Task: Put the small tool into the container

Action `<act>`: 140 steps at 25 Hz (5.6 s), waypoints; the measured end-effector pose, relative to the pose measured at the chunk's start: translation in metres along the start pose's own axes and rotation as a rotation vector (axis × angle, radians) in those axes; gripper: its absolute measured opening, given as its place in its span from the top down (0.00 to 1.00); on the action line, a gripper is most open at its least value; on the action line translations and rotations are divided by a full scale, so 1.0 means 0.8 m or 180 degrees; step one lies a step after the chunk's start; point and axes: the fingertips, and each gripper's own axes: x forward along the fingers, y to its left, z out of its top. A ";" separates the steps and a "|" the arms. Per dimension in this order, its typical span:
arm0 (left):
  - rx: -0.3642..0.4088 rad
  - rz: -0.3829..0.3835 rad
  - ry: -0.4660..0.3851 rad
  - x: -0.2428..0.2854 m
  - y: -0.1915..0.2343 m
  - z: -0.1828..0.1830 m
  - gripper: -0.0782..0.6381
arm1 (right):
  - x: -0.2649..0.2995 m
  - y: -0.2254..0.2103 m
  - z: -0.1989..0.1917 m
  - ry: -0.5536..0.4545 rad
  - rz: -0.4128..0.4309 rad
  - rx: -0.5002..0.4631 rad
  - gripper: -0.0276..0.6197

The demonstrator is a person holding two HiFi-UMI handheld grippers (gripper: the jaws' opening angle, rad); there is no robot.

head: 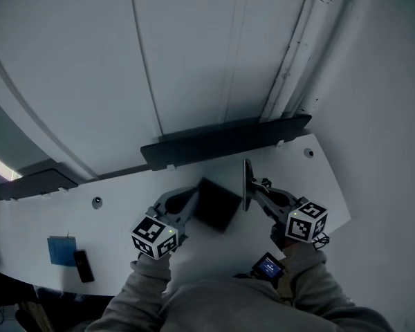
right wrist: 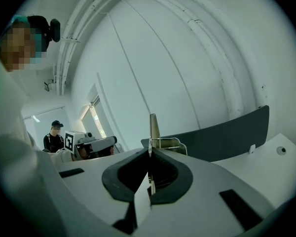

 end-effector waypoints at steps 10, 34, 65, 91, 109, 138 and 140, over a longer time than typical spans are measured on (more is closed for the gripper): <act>-0.0132 0.0251 -0.0078 -0.024 0.020 0.000 0.90 | 0.033 0.016 -0.002 0.0061 0.0278 -0.0028 0.92; -0.0139 0.0715 -0.0036 -0.077 0.034 -0.006 0.90 | 0.047 0.049 -0.023 0.0263 0.0456 -0.0240 0.92; -0.0294 0.0892 0.0096 -0.089 0.061 -0.037 0.90 | 0.100 0.005 -0.043 0.0613 0.0441 -0.0446 0.92; -0.0324 0.0970 0.0134 -0.102 0.051 -0.055 0.90 | 0.101 -0.013 -0.077 0.0822 0.0441 -0.0413 0.92; -0.0362 0.0964 0.0146 -0.097 0.040 -0.063 0.90 | 0.107 -0.021 -0.078 0.0855 0.0434 -0.0341 0.92; -0.0479 0.1164 0.0267 -0.123 0.034 -0.119 0.90 | 0.152 -0.061 -0.131 0.1726 0.0215 -0.1237 0.92; -0.0489 0.1180 0.0281 -0.126 0.033 -0.126 0.90 | 0.155 -0.064 -0.137 0.1796 0.0215 -0.1252 0.92</act>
